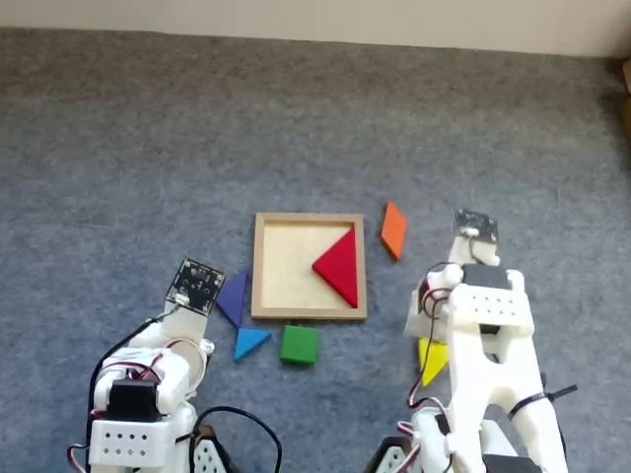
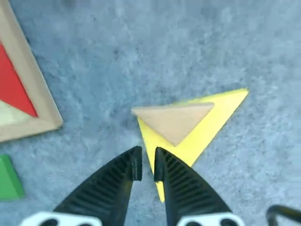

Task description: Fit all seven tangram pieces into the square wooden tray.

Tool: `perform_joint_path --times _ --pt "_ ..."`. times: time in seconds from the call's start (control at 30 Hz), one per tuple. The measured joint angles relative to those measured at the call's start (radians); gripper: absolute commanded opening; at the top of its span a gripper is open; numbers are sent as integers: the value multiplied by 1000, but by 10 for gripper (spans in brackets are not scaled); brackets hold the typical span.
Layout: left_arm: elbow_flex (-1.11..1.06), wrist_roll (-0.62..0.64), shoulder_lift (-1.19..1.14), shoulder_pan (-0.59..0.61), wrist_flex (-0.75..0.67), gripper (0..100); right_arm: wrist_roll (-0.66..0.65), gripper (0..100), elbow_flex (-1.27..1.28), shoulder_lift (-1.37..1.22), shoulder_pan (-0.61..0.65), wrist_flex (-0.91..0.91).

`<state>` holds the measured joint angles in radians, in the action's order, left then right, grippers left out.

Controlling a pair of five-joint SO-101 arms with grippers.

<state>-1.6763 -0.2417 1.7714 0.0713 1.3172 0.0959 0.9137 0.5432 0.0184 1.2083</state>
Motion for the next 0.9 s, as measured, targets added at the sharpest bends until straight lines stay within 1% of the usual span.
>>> perform_joint_path --times 0.13,0.3,0.57,0.77,0.9 --pt "0 0 0 0 0 7 0 56 -71 -71 -40 51" --pt "0 0 0 0 0 7 0 56 -215 -296 -58 107" --pt "0 0 0 0 0 7 -2 56 -377 -514 -77 118" --pt "0 0 0 0 0 7 -2 56 -433 -597 -75 -46" --pt "0 0 0 0 0 7 -2 56 -436 -600 -77 -110"
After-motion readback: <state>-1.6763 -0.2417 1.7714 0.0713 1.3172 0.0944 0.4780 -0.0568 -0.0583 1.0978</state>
